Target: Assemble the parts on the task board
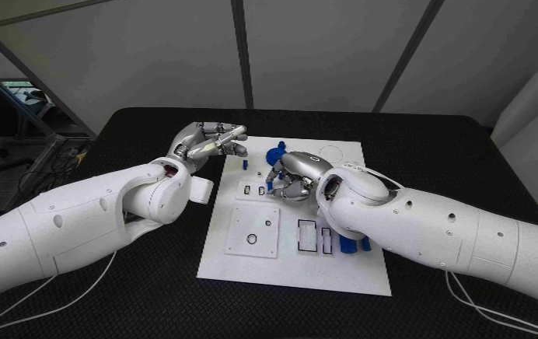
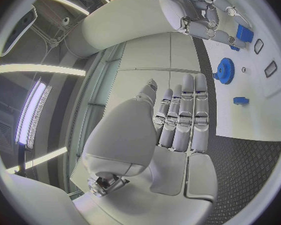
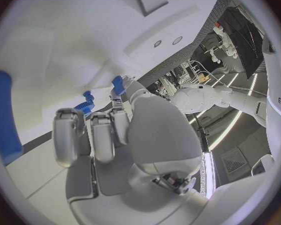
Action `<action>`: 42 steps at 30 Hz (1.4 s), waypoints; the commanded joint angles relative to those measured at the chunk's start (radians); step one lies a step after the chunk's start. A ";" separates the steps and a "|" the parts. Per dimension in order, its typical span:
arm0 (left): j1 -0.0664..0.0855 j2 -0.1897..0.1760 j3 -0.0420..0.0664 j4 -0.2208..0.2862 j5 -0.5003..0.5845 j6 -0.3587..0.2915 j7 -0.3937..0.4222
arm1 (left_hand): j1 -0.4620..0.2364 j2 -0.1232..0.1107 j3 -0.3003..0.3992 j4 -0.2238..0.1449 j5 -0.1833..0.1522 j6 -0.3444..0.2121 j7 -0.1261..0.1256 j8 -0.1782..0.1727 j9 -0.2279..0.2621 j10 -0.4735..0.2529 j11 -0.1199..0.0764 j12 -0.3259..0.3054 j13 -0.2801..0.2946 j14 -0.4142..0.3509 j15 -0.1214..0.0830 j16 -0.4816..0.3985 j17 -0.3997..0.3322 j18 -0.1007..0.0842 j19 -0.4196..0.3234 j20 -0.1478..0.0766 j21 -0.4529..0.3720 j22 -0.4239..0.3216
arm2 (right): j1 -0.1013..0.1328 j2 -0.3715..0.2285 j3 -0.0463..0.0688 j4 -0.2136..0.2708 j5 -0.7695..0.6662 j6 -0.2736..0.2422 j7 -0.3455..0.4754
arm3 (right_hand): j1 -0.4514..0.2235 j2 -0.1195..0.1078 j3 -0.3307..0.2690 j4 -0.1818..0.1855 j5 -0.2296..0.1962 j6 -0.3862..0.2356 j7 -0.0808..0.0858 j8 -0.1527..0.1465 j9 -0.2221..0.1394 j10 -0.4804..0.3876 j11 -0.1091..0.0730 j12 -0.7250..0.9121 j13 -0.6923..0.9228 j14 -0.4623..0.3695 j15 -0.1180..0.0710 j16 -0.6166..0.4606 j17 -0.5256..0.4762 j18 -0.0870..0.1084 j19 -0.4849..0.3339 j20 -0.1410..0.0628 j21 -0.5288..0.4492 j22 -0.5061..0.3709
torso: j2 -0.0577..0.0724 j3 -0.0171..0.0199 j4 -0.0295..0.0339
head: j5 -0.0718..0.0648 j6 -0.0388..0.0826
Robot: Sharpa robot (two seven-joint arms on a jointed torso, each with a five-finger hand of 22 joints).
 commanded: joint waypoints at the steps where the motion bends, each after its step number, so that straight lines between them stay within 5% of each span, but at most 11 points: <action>1: 0.002 0.001 0.001 0.001 -0.005 0.014 -0.003 | 0.000 0.003 0.005 -0.001 -0.006 0.002 0.006 -0.005 -0.001 -0.001 0.008 -0.003 0.001 -0.005 0.001 -0.003 0.001 -0.020 -0.006 0.003 0.001 0.001 | -0.003 0.000 -0.003 -0.005 -0.010 0.030 -0.009 | -0.005 0.005 0.004 0.000 0.005 0.005 0.002 0.002 0.001 -0.003 0.001 -0.003 0.074 0.093 -0.006 0.002 0.212 -0.010 0.006 -0.004 0.001 0.101 | 0.001 0.0004 -0.0004 | 0.000 -0.001; 26: 0.002 0.003 0.001 -0.002 -0.005 0.015 -0.006 | -0.001 0.003 0.005 -0.001 -0.006 0.002 0.007 -0.006 -0.001 -0.001 0.008 -0.004 0.002 -0.006 0.001 -0.004 0.002 -0.020 -0.006 0.003 0.001 0.001 | -0.003 0.003 -0.003 -0.001 -0.018 0.084 -0.026 | -0.019 -0.008 0.001 0.002 0.002 -0.010 0.008 -0.008 0.000 -0.019 0.006 -0.023 0.056 0.091 -0.002 0.000 0.206 -0.008 -0.001 -0.001 -0.004 0.090 | 0.000 0.0005 -0.0001 | -0.003 -0.008; 42: 0.002 0.002 0.001 -0.003 -0.005 0.015 -0.006 | -0.001 0.003 0.005 -0.001 -0.006 0.002 0.007 -0.006 -0.001 -0.001 0.008 -0.004 0.002 -0.006 0.001 -0.004 0.002 -0.020 -0.006 0.003 0.001 0.001 | -0.003 0.003 -0.003 0.000 -0.032 0.096 -0.039 | -0.038 -0.033 -0.005 0.006 -0.012 -0.055 0.025 -0.036 -0.007 -0.037 0.021 -0.044 0.039 0.090 0.010 -0.004 0.200 -0.005 -0.009 0.010 -0.012 0.077 | 0.000 0.0001 0.0000 | -0.004 -0.013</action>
